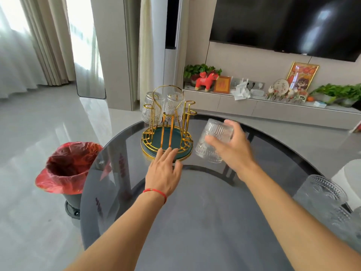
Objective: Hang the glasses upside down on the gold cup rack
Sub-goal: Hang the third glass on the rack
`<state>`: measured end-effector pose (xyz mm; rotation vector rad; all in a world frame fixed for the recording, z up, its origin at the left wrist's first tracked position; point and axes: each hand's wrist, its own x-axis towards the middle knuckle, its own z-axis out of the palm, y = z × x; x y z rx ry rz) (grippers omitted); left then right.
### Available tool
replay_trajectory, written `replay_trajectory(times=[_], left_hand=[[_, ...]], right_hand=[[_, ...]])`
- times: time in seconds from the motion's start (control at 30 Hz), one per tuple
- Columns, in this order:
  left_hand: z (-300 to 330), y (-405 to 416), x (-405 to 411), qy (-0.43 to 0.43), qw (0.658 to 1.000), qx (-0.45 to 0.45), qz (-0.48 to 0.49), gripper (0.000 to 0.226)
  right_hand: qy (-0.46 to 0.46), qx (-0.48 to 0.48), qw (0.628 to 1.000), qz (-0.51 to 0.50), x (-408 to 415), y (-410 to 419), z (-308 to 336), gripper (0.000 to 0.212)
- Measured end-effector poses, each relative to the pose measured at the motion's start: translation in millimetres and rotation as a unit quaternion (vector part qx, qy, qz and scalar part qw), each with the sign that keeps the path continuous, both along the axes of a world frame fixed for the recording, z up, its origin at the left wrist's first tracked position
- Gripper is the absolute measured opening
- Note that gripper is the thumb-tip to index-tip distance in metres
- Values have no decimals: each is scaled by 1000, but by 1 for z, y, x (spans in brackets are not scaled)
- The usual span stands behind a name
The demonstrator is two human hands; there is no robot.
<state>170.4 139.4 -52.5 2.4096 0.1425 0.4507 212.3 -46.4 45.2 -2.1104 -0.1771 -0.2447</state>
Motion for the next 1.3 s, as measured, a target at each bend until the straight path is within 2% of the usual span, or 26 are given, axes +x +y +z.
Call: replay_trajectory(times=[0.13,0.3,0.5,0.8,1.2,1.3], left_hand=[[-7,3,6,34,998,49,-1,55],[-4,3,7,70,996,61,-4,68],[-5,3,8,74,995,60,-1,70],[1,1,8,76,996,46,-5,73],[6,0,6,91,995,47,-7,73],[6,0,6,100,994,51,-8,73]], right_hand=[[-37,95,995,-17,37,9,26,91],[-70,146,986,-31,88,36,63,96],[-95,15,995,-6,125,70,84,92],[-44,-27,999,-1,141,93,52,88],[56,-100,991,64,155,92,41,79],[78,-86,990,85,158,92,40,75]])
